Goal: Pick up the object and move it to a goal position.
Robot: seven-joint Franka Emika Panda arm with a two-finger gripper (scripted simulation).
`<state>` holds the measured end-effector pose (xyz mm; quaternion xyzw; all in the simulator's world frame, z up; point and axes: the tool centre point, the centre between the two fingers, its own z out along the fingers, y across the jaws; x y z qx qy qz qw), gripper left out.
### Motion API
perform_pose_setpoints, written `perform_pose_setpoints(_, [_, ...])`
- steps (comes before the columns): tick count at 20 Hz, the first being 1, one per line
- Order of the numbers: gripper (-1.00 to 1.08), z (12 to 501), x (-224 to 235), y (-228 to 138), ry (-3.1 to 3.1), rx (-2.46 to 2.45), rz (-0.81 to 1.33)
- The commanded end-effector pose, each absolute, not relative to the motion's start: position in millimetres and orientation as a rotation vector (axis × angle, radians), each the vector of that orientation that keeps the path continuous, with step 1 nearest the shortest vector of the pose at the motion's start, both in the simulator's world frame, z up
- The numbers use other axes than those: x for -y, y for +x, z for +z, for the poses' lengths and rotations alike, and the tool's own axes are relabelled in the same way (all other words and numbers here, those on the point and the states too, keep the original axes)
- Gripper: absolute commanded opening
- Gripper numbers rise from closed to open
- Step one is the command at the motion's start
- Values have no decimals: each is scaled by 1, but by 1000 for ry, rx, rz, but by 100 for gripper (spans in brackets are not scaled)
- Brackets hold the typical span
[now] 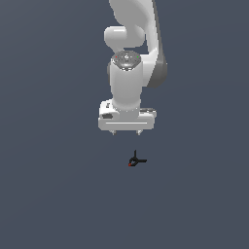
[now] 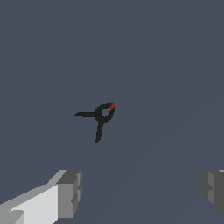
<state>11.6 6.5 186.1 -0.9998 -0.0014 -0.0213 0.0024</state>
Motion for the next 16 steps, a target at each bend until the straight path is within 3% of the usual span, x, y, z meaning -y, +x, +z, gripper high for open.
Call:
perform_pose_setpoints(1, [100, 186, -6, 12, -3136, 4, -67])
perform_pose_setpoints(16, [100, 176, -17, 9, -3124, 11, -61])
